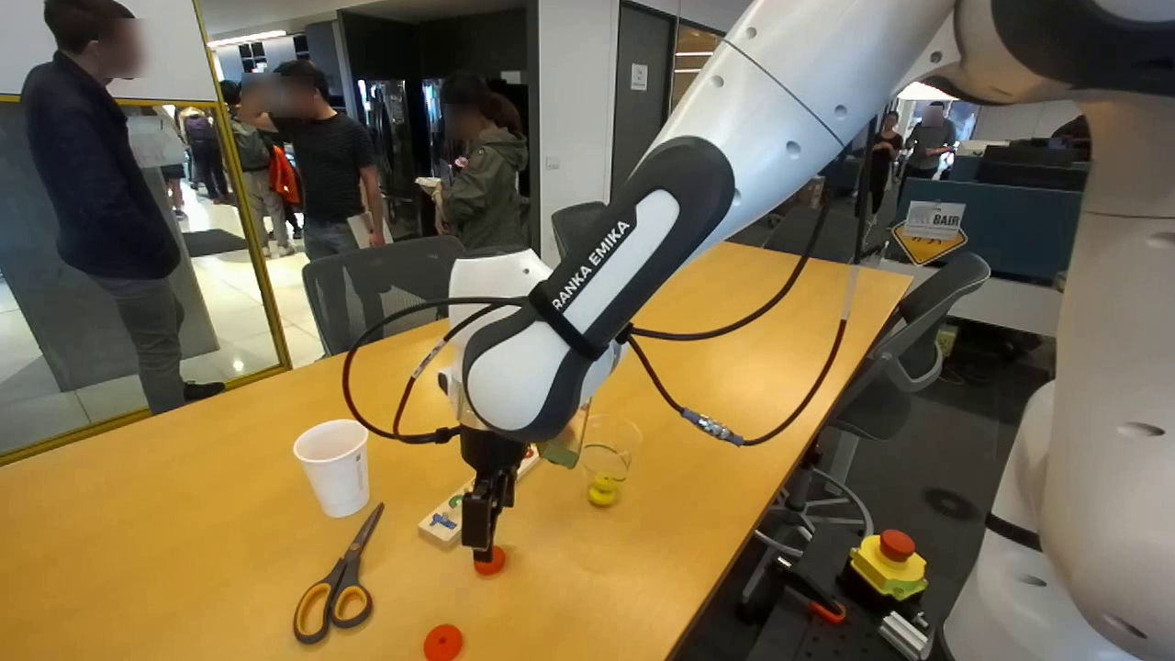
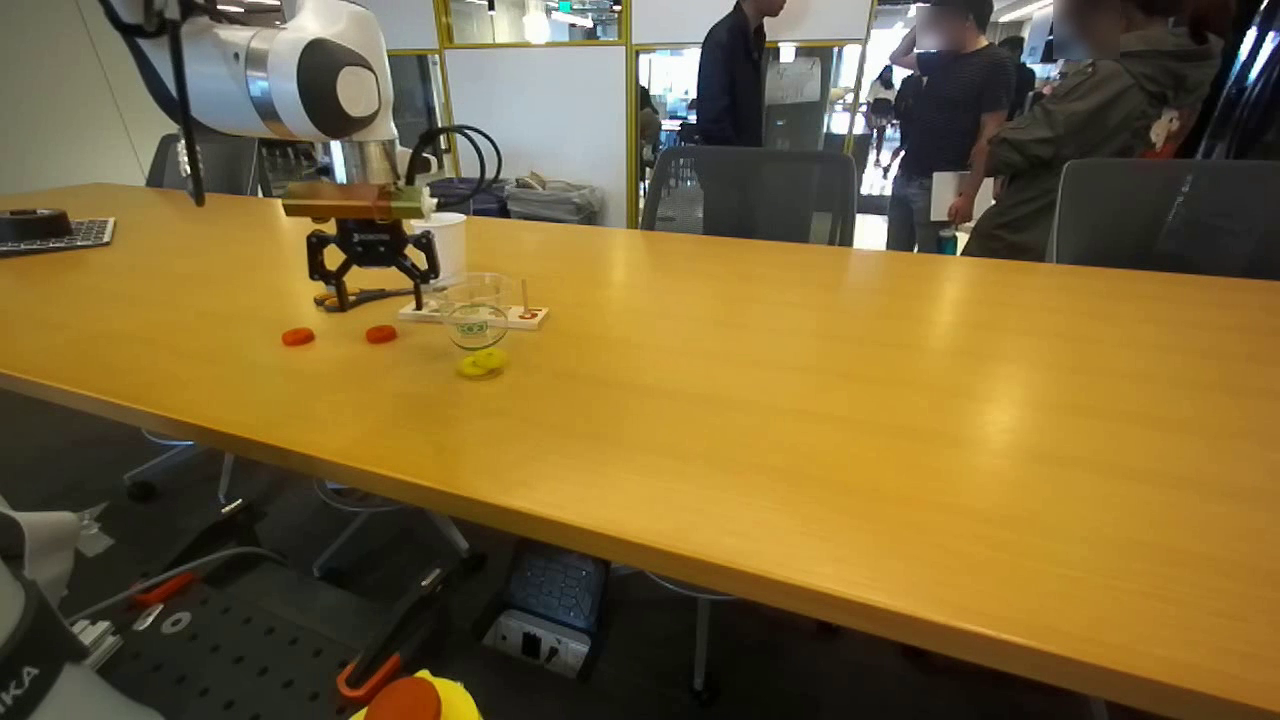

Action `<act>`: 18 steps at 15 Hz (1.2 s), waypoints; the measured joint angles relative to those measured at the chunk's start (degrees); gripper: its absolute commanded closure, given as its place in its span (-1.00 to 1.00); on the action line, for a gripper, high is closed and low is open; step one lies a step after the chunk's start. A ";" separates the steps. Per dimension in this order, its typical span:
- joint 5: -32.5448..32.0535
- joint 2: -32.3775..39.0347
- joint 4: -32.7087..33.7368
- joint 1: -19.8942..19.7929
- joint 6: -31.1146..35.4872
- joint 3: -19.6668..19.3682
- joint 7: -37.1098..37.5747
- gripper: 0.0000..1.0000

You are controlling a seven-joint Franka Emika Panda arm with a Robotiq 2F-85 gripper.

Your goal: Put the yellow discs in the clear cup and the orange discs into the white cup

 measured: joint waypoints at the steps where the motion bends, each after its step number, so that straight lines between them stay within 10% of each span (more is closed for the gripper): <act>1: -0.06 -0.16 -0.82 0.19 1.24 0.29 -0.14 -1.00; 18: -6.29 0.98 -4.04 1.52 6.86 1.22 -0.33 -1.00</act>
